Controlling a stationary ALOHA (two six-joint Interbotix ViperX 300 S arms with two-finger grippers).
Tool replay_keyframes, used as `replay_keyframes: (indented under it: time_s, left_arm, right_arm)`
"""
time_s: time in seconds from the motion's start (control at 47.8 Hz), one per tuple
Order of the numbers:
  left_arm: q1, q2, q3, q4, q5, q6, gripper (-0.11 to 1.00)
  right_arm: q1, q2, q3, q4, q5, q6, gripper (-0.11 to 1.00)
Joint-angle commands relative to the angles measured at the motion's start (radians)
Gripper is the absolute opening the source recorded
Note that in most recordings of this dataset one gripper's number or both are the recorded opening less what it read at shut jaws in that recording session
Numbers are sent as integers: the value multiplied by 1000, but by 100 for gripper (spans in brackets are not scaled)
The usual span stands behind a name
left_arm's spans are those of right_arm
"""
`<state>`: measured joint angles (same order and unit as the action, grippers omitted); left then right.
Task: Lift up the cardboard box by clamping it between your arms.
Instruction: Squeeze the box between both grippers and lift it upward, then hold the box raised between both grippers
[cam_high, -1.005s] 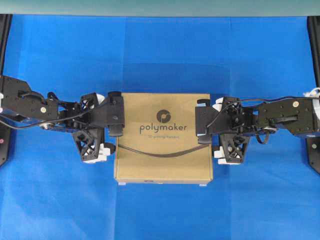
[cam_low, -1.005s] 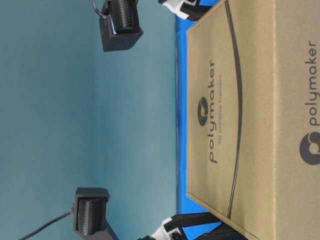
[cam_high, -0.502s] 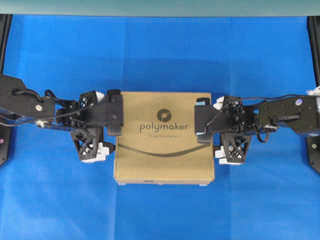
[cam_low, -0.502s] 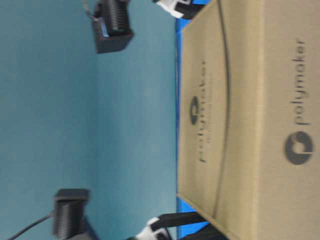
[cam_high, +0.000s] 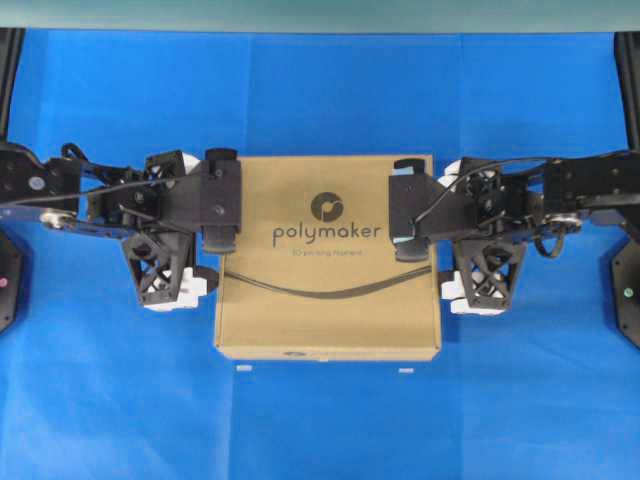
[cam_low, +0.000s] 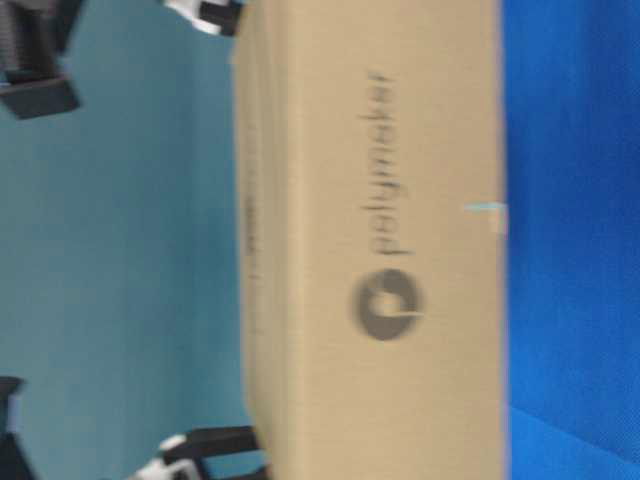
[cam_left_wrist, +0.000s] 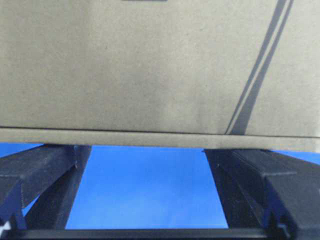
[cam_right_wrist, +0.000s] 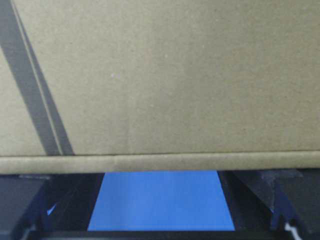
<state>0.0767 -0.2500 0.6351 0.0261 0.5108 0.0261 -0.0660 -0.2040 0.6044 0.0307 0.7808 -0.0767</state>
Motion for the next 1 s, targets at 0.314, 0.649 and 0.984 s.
replay_keyframes:
  time_s: [0.314,0.649,0.984]
  left_arm:
    - [17,-71,-238,-3,176,-8,87]
    - [34,-91,-423,-3,377,-6,87]
    - [34,-58,-595,0,509,-8,87]
  right_arm:
    - [2,-95,-210,6,204,46,99]
    - [3,-121,-394,6,399,66,99]
    - [6,-118,-503,2,499,66,99]
